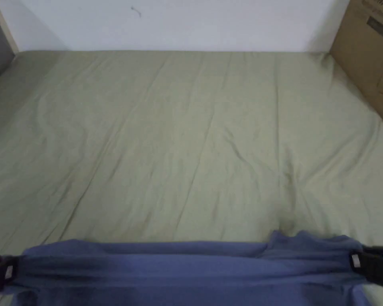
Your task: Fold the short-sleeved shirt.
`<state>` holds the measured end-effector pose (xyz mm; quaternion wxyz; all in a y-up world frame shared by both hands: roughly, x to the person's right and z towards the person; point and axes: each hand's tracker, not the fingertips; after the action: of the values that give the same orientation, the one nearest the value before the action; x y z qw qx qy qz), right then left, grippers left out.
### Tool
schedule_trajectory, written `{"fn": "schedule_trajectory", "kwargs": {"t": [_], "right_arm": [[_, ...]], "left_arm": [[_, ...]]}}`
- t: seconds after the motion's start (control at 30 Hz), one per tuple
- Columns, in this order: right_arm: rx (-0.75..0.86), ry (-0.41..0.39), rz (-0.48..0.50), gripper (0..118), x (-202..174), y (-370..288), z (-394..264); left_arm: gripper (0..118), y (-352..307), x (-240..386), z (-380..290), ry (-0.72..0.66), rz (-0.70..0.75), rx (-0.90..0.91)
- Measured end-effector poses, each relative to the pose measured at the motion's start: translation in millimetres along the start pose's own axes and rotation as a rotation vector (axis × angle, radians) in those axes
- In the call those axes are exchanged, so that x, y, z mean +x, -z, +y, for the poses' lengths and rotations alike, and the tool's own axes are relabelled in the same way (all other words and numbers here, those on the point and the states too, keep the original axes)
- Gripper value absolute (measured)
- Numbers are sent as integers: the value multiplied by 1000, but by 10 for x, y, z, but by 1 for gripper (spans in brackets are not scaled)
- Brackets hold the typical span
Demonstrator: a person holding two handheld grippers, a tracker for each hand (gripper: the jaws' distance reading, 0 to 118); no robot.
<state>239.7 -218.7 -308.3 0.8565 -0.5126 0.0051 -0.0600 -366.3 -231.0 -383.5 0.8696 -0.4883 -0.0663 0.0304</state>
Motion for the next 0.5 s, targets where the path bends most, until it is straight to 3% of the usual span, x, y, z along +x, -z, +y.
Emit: {"fn": "schedule_trajectory", "kwargs": {"t": [0.07,0.2,0.23,0.27,0.33,0.37,0.4,0.5], "right_arm": [[-40,55,4,4,25,153,-326],[-55,49,8,4,-8,385,-692],[-22,47,7,14,-13,408,-748],[-11,63,-17,34,-35,403,-747],[-13,70,-20,84,-57,378,-745],[-1,74,-17,89,-90,308,-730],[28,63,-5,86,-124,216,-709],[179,-50,-66,85,-365,-95,-637]], "left_arm": [[1,78,-42,-227,-54,-10,-27],[4,253,-71,-475,-80,-9,-39],[16,285,-112,-539,-105,-8,-7],[38,316,-128,-580,-117,12,4],[91,355,-192,-603,-146,85,-30],[96,307,-208,-600,-160,80,-40],[96,225,-248,-624,-185,62,-17],[96,-56,-354,-676,-295,-38,67]]}}
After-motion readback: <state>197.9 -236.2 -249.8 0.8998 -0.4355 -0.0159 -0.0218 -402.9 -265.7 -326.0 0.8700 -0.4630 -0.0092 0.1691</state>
